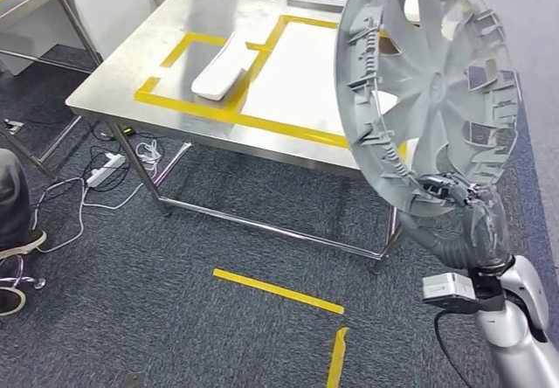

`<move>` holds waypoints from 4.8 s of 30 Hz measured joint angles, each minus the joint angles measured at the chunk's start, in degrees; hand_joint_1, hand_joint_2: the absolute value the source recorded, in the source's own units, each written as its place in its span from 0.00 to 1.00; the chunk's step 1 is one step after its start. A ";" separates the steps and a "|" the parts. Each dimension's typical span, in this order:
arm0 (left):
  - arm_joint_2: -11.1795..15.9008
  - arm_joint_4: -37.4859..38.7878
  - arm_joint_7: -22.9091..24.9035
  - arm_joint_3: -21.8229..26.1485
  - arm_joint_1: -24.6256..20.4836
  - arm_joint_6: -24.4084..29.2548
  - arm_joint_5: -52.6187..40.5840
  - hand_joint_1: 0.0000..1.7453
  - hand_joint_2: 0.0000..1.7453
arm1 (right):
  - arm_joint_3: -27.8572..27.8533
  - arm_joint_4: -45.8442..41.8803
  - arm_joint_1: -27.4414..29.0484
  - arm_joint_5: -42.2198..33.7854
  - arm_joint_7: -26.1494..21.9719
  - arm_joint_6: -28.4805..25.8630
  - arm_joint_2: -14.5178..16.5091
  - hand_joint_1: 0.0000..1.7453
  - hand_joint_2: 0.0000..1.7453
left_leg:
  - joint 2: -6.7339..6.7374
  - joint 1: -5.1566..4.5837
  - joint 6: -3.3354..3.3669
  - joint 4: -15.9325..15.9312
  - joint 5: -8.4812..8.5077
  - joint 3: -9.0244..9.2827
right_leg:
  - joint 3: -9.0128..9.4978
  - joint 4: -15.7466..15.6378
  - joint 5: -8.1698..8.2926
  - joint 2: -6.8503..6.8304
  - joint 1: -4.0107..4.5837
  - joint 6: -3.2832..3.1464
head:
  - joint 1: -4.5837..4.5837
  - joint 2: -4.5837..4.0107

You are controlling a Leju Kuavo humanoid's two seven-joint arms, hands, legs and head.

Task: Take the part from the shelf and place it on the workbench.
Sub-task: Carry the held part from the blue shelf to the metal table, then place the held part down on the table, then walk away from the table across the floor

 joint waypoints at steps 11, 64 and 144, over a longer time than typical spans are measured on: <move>-0.35 0.00 0.00 0.01 0.18 -0.02 -0.44 0.00 1.00 | -0.59 -1.08 1.60 0.26 0.27 0.28 -0.50 1.00 1.00 | 0.00 0.46 0.99 -1.67 -3.17 6.11 | -10.09 9.84 0.16 -0.63 -0.76 2.36 | 0.39 -0.01; -0.42 0.02 -1.25 -0.76 -1.96 -3.99 -8.94 0.00 1.00 | 25.50 32.89 -35.29 21.94 12.78 5.57 10.74 1.00 1.00 | 0.04 1.93 -1.24 0.84 3.88 -4.04 | 2.56 -0.25 -4.16 -0.39 -0.28 1.23 | -0.41 0.00; -1.40 0.07 -3.15 5.87 -1.57 -1.82 -9.14 0.00 0.00 | -10.08 13.71 -11.31 -13.76 -0.61 0.96 8.99 0.00 0.00 | -0.22 2.73 -3.46 14.55 -8.52 -4.97 | -4.99 0.68 3.69 -0.65 -0.99 -0.44 | -0.68 -0.01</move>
